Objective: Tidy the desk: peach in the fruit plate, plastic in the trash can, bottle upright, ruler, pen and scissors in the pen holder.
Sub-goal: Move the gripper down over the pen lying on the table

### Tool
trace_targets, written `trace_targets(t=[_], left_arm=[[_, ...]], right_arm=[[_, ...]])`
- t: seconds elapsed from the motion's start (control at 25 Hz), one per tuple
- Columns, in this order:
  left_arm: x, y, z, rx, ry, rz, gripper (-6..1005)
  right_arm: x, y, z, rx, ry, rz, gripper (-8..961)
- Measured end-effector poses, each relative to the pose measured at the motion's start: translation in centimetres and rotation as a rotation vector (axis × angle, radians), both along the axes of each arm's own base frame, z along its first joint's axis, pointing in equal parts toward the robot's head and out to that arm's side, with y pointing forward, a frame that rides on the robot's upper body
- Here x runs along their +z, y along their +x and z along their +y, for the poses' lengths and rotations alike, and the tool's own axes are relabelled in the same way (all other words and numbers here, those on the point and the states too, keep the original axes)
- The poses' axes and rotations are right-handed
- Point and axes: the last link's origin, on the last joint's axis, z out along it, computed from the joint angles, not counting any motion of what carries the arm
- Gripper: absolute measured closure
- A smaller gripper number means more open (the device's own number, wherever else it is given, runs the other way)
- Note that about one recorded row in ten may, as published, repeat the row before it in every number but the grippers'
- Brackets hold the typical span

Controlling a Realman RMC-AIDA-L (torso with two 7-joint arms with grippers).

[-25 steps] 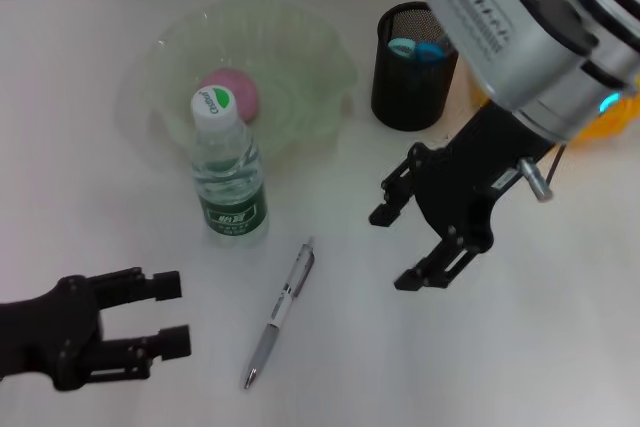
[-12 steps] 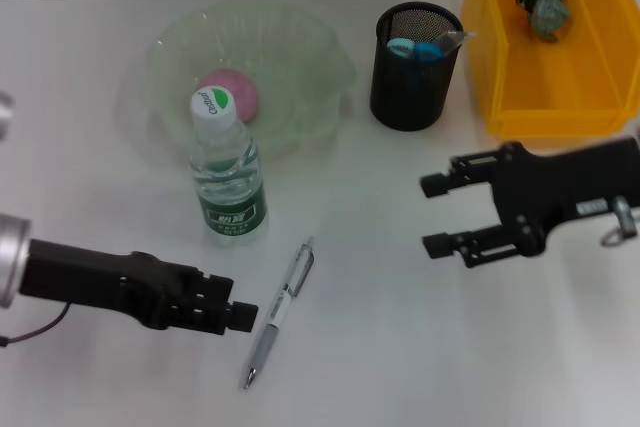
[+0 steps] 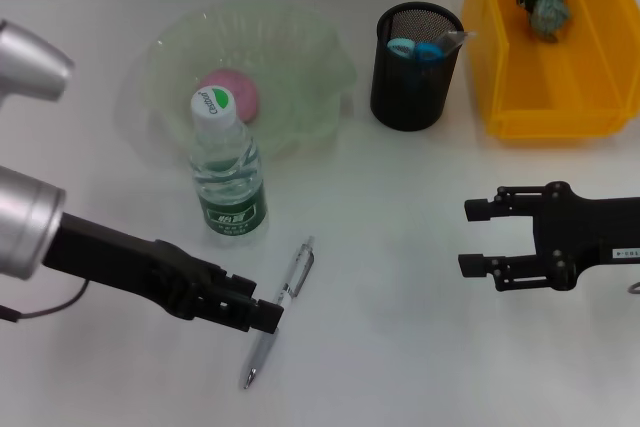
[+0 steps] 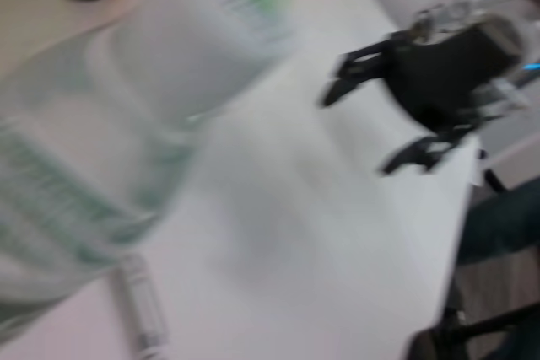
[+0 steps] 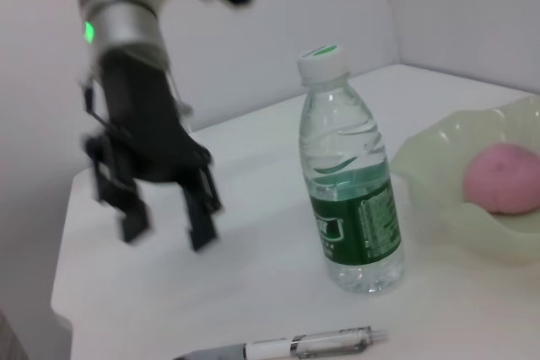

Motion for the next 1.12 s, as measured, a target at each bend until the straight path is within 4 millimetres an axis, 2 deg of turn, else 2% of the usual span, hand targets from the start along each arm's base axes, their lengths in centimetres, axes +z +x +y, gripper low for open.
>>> trace_targets(t=[0.08, 0.12, 0.16, 0.2, 0.32, 0.36, 0.4, 0.44, 0.52, 0.72, 0.8, 0.88, 1.04, 1.08, 1.12], left_arm=[[0.0, 0.0, 0.0, 0.000, 0.000, 0.000, 355], [2.3, 2.6, -0.9, -0.065, -0.015, -0.056, 361], [2.3, 2.6, -0.9, -0.065, -0.015, -0.056, 360], [3.7, 3.8, -1.4, -0.094, -0.005, -0.089, 360], [3.7, 3.8, -1.4, -0.094, -0.005, -0.089, 358], [5.5, 4.9, -2.2, -0.141, 0.027, -0.110, 357], [5.5, 4.9, -2.2, -0.141, 0.027, -0.110, 358], [8.0, 7.4, -4.2, -0.280, 0.068, -0.174, 358], [8.3, 7.6, -4.6, -0.292, 0.080, -0.176, 360], [6.9, 6.3, -3.7, -0.212, 0.103, -0.020, 363], [4.9, 5.2, -2.8, -0.137, 0.106, 0.150, 365], [3.5, 5.2, -2.5, -0.116, 0.101, 0.229, 366], [3.5, 5.2, -2.5, -0.116, 0.101, 0.229, 369], [1.6, 5.7, -1.8, -0.102, 0.116, 0.328, 369], [0.6, 6.0, -1.5, -0.102, 0.130, 0.378, 370]], right_arm=[[0.0, 0.1, -0.1, 0.002, 0.006, 0.001, 219], [0.0, 0.2, -0.2, 0.003, 0.008, 0.001, 219], [-0.1, 0.2, -0.3, 0.004, 0.009, 0.002, 219], [-0.1, 0.3, -0.3, 0.006, 0.011, 0.002, 219], [-0.2, 0.4, -0.4, 0.013, 0.022, 0.002, 219], [-0.2, 0.3, -0.4, 0.015, 0.025, 0.004, 219], [-0.3, 0.4, -0.4, 0.018, 0.028, 0.006, 219], [-0.3, 0.4, -0.5, 0.023, 0.029, 0.009, 219], [-0.2, 0.3, -0.8, 0.044, 0.022, 0.019, 219], [0.6, 0.3, -2.6, 0.107, 0.000, 0.079, 219], [0.8, 0.6, -3.4, 0.117, -0.004, 0.099, 219], [0.9, 0.9, -3.9, 0.111, -0.003, 0.104, 219], [0.7, 1.5, -4.1, 0.087, 0.010, 0.093, 219], [0.6, 1.6, -4.2, 0.082, 0.013, 0.091, 219], [0.4, 1.7, -4.2, 0.076, 0.015, 0.090, 219]])
